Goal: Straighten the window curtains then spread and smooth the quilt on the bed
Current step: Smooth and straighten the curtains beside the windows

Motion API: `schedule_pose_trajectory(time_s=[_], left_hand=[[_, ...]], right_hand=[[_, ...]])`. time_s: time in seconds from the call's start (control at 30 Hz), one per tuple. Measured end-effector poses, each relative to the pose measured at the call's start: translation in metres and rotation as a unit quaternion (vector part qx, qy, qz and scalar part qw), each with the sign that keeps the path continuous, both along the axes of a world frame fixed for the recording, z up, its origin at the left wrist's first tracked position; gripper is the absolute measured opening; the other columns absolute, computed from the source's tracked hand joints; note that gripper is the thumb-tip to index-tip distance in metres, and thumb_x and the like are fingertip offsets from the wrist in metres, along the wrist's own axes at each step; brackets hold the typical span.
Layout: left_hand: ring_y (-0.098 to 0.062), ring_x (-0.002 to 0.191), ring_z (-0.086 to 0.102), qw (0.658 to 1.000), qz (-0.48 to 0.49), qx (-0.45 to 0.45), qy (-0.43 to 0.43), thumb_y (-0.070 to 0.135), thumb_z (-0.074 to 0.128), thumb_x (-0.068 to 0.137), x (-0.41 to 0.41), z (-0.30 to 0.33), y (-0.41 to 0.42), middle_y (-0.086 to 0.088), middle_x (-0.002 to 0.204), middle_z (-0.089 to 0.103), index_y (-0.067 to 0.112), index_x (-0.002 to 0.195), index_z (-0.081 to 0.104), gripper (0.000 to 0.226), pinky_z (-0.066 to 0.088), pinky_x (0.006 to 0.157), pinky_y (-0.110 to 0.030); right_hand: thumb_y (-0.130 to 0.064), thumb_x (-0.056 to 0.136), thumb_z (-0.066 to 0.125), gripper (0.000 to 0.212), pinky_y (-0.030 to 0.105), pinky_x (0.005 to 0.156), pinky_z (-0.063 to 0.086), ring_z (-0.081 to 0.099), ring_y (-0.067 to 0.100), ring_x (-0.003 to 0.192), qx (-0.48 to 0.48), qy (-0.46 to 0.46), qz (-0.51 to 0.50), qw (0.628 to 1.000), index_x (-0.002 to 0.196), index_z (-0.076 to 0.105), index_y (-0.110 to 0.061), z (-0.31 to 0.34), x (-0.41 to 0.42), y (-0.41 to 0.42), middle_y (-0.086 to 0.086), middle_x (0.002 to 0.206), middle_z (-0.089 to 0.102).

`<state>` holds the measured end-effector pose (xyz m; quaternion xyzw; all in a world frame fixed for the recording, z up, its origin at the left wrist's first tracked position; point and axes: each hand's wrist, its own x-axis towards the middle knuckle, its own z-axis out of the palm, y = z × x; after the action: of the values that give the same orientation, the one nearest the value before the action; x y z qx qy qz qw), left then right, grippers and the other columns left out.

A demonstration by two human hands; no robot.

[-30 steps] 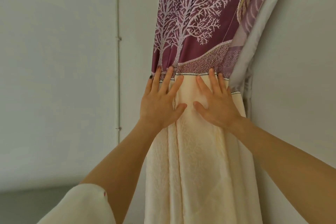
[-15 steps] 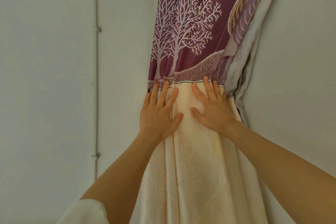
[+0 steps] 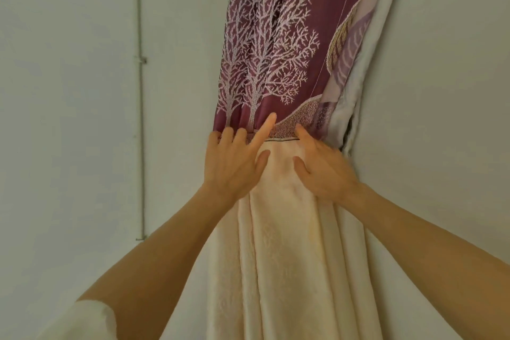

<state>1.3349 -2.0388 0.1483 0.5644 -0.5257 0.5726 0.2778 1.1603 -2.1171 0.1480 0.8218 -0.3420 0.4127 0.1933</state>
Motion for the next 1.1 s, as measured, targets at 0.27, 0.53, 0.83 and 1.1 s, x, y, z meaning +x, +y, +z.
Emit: schedule_pose_trajectory(time_s=[0.27,0.53,0.83,1.1], left_hand=[[-0.034,0.128,0.048,0.983,-0.025,-0.131,-0.126,0.031,0.056,0.086,-0.029,0.053,0.037,-0.007,0.138,0.053,0.015,0.088,0.073,0.023,0.042,0.098,-0.052],[-0.032,0.123,0.052,0.990,-0.072,-0.119,0.025,0.046,0.051,0.089,-0.055,0.074,0.050,-0.011,0.120,0.063,0.012,0.093,0.067,0.038,0.030,0.103,-0.062],[-0.039,0.131,0.041,0.986,-0.108,-0.127,0.012,0.043,0.055,0.086,-0.046,0.065,0.025,-0.017,0.143,0.044,0.022,0.131,0.053,0.050,0.037,0.103,-0.055],[-0.035,0.129,0.046,0.980,-0.154,-0.129,0.007,0.031,0.056,0.088,-0.028,0.081,-0.029,-0.005,0.139,0.053,0.014,0.119,0.064,0.036,0.038,0.102,-0.049]], right_hand=[[-0.025,0.081,0.051,0.054,0.054,0.094,0.035,0.057,0.028,0.104,-0.353,-0.068,-0.123,0.925,0.135,0.046,-0.023,0.047,-0.022,0.063,0.008,0.120,0.060],[-0.039,0.083,0.054,0.069,0.067,0.102,0.025,0.030,0.038,0.135,-0.255,-0.177,-0.167,0.936,0.145,0.024,-0.032,0.072,-0.043,0.095,0.015,0.150,0.030],[-0.012,0.088,0.049,0.058,0.041,0.111,0.026,0.017,0.034,0.140,-0.130,-0.202,-0.053,0.969,0.143,0.031,-0.014,0.077,-0.041,0.060,0.011,0.154,0.024],[-0.006,0.090,0.044,0.021,0.045,0.103,0.039,0.042,0.035,0.128,-0.131,-0.218,0.012,0.967,0.103,0.059,0.002,0.095,-0.012,0.001,0.016,0.137,0.050]])
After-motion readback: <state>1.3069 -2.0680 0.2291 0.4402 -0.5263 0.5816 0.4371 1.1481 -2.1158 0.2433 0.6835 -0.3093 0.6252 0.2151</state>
